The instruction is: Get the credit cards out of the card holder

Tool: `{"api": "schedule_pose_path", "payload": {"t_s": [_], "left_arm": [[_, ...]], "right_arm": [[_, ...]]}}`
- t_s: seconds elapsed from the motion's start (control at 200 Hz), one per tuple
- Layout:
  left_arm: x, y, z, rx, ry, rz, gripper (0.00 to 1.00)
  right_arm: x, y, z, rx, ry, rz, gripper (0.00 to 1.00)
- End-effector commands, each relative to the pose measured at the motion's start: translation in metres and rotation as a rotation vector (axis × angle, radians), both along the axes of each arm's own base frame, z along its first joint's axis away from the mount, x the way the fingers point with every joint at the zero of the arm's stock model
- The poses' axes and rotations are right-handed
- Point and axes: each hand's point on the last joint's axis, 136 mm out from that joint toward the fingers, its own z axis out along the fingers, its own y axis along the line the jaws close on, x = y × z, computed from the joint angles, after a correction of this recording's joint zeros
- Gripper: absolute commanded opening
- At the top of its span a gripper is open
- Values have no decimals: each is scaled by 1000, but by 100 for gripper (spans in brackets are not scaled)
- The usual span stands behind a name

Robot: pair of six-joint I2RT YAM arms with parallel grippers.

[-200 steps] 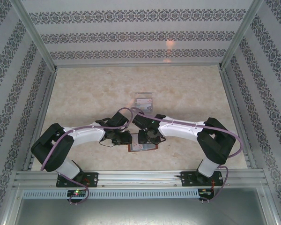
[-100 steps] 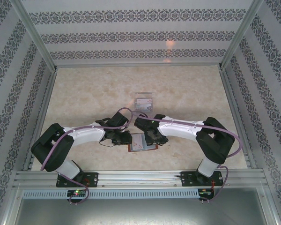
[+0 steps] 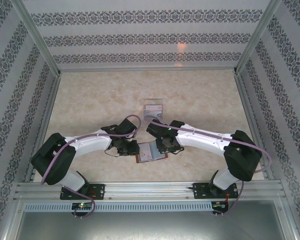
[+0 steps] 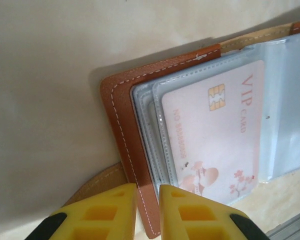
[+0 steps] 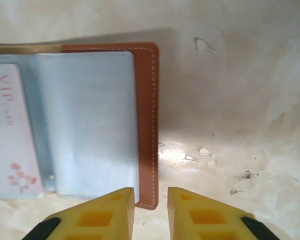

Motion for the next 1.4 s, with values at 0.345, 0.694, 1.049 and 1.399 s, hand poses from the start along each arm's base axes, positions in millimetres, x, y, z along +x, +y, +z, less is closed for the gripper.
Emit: {"api": "schedule_pose_path", "payload": {"t_s": [0.345,0.694,1.049,1.399], "left_arm": [[9,-21,24,-93,-15,6,16],[12,-33,18,-115,0,8,15],[10,-38,13,-109,16,-12,15],[15,-40,14,-107,4,-18,14]], "right_arm": [[18,75,8,433,81,-2,13],[14,43,-49,327,161,-81,8],[7,33,-42,332,138,-114,8],[15,70,-17,516,146,-83,13]]}}
